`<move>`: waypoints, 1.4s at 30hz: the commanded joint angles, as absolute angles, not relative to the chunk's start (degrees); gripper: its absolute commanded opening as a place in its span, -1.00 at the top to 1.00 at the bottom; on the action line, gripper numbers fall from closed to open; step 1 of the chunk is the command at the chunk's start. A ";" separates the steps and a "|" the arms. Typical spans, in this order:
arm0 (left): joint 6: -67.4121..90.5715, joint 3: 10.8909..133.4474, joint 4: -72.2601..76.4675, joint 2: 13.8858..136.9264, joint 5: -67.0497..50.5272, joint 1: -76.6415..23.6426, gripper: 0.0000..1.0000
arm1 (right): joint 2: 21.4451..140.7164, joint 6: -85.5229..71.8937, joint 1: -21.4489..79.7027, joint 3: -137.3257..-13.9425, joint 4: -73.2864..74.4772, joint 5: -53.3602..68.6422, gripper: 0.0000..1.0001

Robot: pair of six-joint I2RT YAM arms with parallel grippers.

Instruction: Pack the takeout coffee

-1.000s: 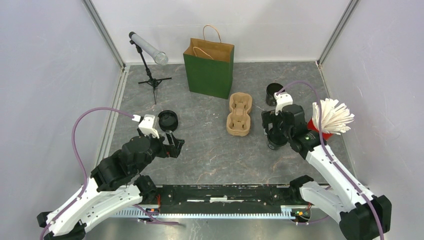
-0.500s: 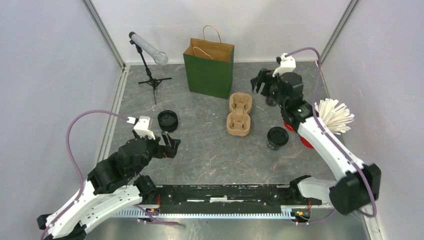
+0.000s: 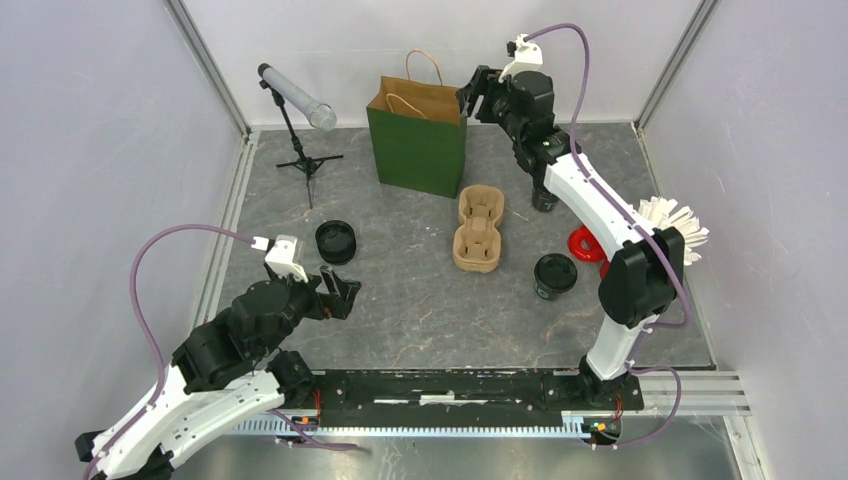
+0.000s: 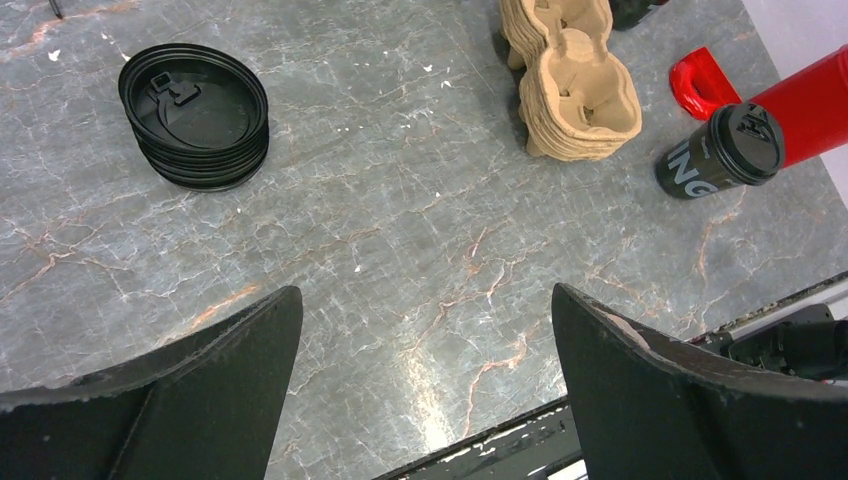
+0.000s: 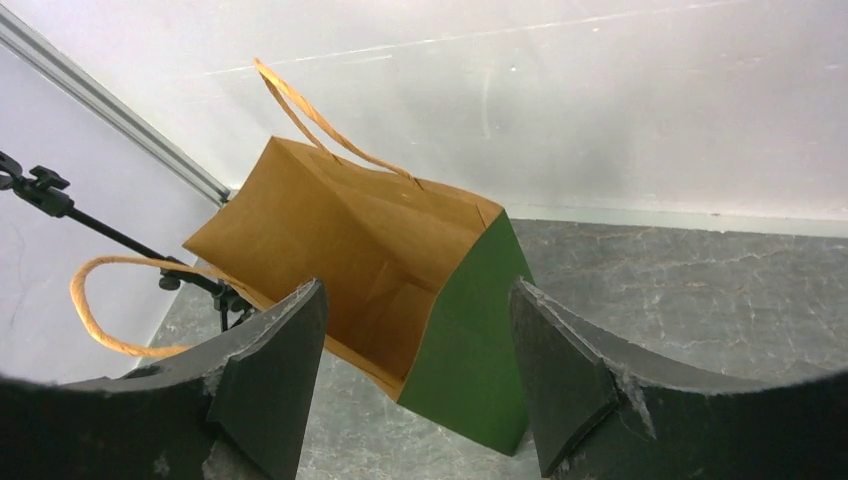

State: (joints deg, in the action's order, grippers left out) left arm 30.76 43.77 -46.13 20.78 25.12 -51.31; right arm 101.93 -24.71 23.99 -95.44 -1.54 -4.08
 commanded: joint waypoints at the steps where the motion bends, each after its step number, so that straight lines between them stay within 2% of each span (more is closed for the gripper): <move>1: 28.77 43.99 -43.60 21.94 23.96 -51.50 -1.00 | 104.53 -20.80 23.95 -102.67 3.24 -5.35 -0.44; 8: 28.74 43.95 -43.65 21.80 24.18 -51.50 -1.00 | 107.50 -21.17 25.26 -105.16 4.06 -4.43 -0.36; 17: 28.82 43.93 -43.68 21.47 24.52 -51.50 -1.00 | 110.16 -20.87 26.72 -106.51 7.25 -10.35 -0.21; 23: 28.77 43.95 -43.68 21.40 24.74 -51.50 -1.00 | 110.64 -19.46 27.06 -106.94 7.59 -12.41 0.18; 28: 28.72 43.98 -43.64 21.36 24.87 -51.50 -1.00 | 109.42 -19.48 27.10 -106.46 7.21 -10.92 0.30; 35: 28.74 43.96 -43.68 21.44 24.97 -51.50 -1.00 | 103.48 -26.11 27.23 -97.62 0.54 -1.78 0.30; 42: 28.73 43.88 -43.68 21.39 25.05 -51.50 -1.00 | 101.52 -29.54 28.48 -92.58 -5.91 8.04 0.12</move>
